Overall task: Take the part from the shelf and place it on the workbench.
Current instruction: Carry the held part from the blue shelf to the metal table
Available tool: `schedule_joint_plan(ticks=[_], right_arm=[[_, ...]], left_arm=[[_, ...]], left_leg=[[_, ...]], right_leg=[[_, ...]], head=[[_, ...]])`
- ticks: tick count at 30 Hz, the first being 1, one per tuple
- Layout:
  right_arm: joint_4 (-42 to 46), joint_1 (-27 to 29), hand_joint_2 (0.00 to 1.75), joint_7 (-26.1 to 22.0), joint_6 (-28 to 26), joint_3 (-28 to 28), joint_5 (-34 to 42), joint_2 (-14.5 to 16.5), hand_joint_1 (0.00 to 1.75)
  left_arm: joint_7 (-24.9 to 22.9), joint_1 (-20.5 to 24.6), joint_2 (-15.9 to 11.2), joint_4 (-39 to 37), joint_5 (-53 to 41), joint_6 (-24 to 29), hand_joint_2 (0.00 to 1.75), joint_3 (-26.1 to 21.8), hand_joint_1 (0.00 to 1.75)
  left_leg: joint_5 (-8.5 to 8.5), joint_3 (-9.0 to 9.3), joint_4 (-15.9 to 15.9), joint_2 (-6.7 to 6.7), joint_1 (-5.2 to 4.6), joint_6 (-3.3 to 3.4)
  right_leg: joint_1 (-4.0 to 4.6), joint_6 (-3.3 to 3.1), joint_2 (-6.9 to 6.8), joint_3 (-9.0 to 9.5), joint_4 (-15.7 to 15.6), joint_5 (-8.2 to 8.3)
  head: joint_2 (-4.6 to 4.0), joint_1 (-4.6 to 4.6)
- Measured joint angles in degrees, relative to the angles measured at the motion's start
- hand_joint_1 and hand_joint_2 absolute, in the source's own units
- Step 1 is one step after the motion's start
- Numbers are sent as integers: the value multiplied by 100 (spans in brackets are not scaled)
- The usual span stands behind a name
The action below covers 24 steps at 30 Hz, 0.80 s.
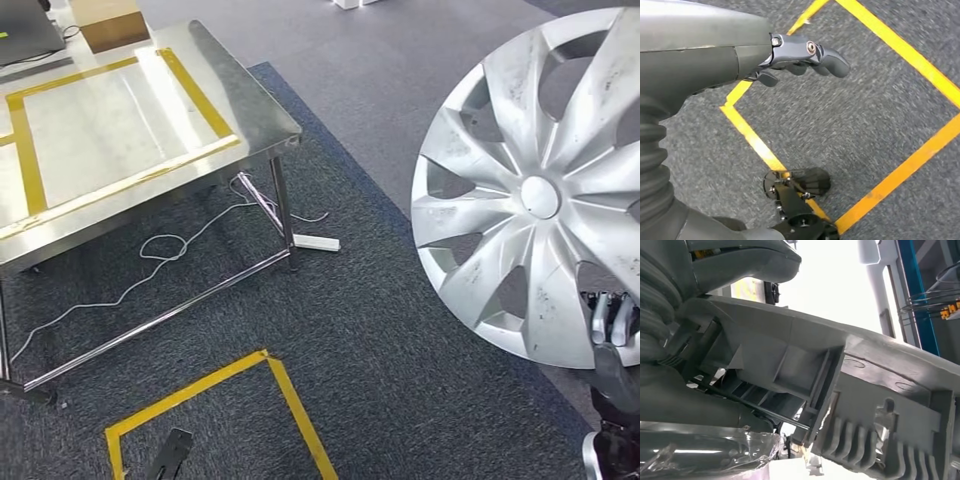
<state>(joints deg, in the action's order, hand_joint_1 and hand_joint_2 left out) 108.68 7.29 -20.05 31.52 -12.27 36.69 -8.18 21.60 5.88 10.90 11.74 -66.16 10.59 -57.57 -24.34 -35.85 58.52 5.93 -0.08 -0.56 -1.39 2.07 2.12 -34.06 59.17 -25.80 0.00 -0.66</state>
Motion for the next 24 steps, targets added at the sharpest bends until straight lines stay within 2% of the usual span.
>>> schedule_joint_plan(ticks=[1, 2, 3, 4, 5, 6, 7, 8, 9, 10, 11, 12, 13, 14, 16, 18, 19, 20, 21, 22, 23, 24], right_arm=[[16, 6, 175, -4, -13, 1, -4, 3, 175], [31, 14, 175, -10, -26, 1, -9, 6, 175], [42, 28, 175, -18, -38, 0, -11, 8, 175], [49, 41, 175, -25, -46, -1, -11, 9, 175], [52, 54, 175, -34, -51, -3, -5, 9, 175], [57, 64, 175, -43, -52, -7, 2, 9, 175], [65, 72, 175, -51, -52, -13, 10, 9, 175], [77, 73, 175, -57, -52, -21, 18, 9, 175], [89, 72, 175, -62, -51, -34, 23, 9, 175], [99, 70, 175, -67, -50, -50, 28, 9, 175], [104, 66, 175, -71, -47, -68, 31, 9, 175], [107, 63, 175, -75, -44, -85, 33, 9, 175], [106, 58, 175, -80, -39, -99, 38, 9, 175], [107, 51, 175, -83, -30, -110, 45, 9, 175], [111, 43, 175, -92, 7, -138, 62, 9, 175], [116, 41, 175, -94, 48, -177, 73, 11, 175], [117, 47, 175, -87, 62, -191, 76, 13, 175], [117, 55, 175, -75, 71, -197, 77, 14, 175], [116, 64, 175, -62, 77, -198, 77, 15, 175], [116, 70, 175, -53, 80, -198, 77, 16, 175], [115, 72, 175, -48, 82, -198, 77, 16, 175], [114, 70, 175, -47, 85, -199, 77, 16, 175]], left_arm=[[-1, 6, -4, 0, 0, 1, 175, 1, 0], [-1, 15, -3, 0, 0, 1, 175, 2, 0], [-1, 23, -1, 0, 0, 1, 175, 4, 0], [-1, 26, 1, 0, 0, 1, 175, 7, 0], [-1, 22, 3, 0, 0, 1, 175, 10, 0], [-1, 17, 4, 0, 0, 1, 175, 13, 0], [-1, 14, 3, 0, 0, 1, 175, 17, 0], [-1, 14, 1, 0, 0, 2, 175, 21, 0], [-1, 21, -1, 0, 0, 3, 175, 24, 0], [-1, 34, -2, 0, 0, 4, 175, 27, 0], [-1, 46, -2, 0, 0, 5, 175, 30, 0], [-1, 53, -3, 0, 0, 6, 175, 31, 0], [0, 54, -4, 0, 0, 7, 175, 32, 0], [1, 46, -7, 0, 1, 7, 175, 33, 0], [1, 41, -12, 0, 5, 9, 175, 33, 0], [1, 54, -14, 0, 9, 10, 175, 34, 0], [0, 57, -15, 0, 9, 10, 175, 34, 0], [0, 56, -17, 0, 9, 10, 175, 35, 0], [-1, 53, -19, 0, 9, 10, 175, 35, 0], [-1, 51, -21, 0, 10, 10, 175, 35, 0], [-1, 51, -22, 0, 11, 10, 175, 35, 0], [-1, 51, -22, 0, 13, 10, 175, 35, 0]], left_leg=[[-125, -98, 198, -158, -11, -26], [-294, -256, 518, -338, -17, -50], [-474, -457, 913, -446, -12, -68], [-606, -647, 1278, -497, -3, -82], [-642, -763, 1495, -516, 3, -89], [-572, -775, 1506, -526, 6, -90], [-408, -666, 1287, -550, 6, -82], [-204, -464, 912, -628, -1, -64], [-52, -246, 506, -767, -23, -47], [46, -73, 178, -879, -41, -16], [75, 23, -14, -960, -60, 12], [57, 46, -81, -967, -76, 39], [59, 40, -92, -891, -74, 76], [65, 46, -106, -824, -64, 107], [80, 68, -133, -690, -29, 176], [85, 78, -139, -564, -9, 219], [86, 79, -139, -493, -10, 230], [85, 81, -138, -417, -11, 232], [83, 85, -136, -339, -12, 233], [82, 93, -135, -261, -12, 231], [80, 102, -133, -185, -8, 225], [77, 109, -130, -114, -8, 209]], right_leg=[[-6, -36, -69, 13, -17, 2], [0, -65, -139, 21, -23, -4], [6, -85, -211, 24, -24, -12], [11, -94, -284, 25, -24, -20], [14, -98, -354, 29, -23, -27], [15, -97, -420, 37, -23, -34], [15, -91, -486, 50, -23, -43], [17, -78, -548, 71, -23, -56], [31, -54, -605, 92, -18, -74], [48, -26, -660, 109, -15, -93], [67, 3, -712, 126, -18, -110], [83, 34, -767, 142, -27, -122], [85, 64, -829, 168, -44, -131], [77, 98, -821, 184, -44, -150], [51, 152, -596, 101, 189, -314], [36, 175, -307, -238, 878, -646], [37, 181, -252, -450, 1268, -785], [38, 182, -231, -610, 1524, -834], [37, 180, -223, -681, 1581, -775], [34, 171, -208, -634, 1398, -605], [26, 165, -156, -488, 1034, -375], [11, 157, -36, -309, 627, -194]], head=[[0, -17], [0, -36], [0, -50], [0, -49], [0, -51], [0, -51], [0, -51], [0, -51], [0, -53], [0, -53], [0, -51], [0, -49], [0, -47], [0, -43], [0, -18], [0, 22], [0, 33], [0, 37], [0, 38], [0, 37], [0, 39], [0, 39]])
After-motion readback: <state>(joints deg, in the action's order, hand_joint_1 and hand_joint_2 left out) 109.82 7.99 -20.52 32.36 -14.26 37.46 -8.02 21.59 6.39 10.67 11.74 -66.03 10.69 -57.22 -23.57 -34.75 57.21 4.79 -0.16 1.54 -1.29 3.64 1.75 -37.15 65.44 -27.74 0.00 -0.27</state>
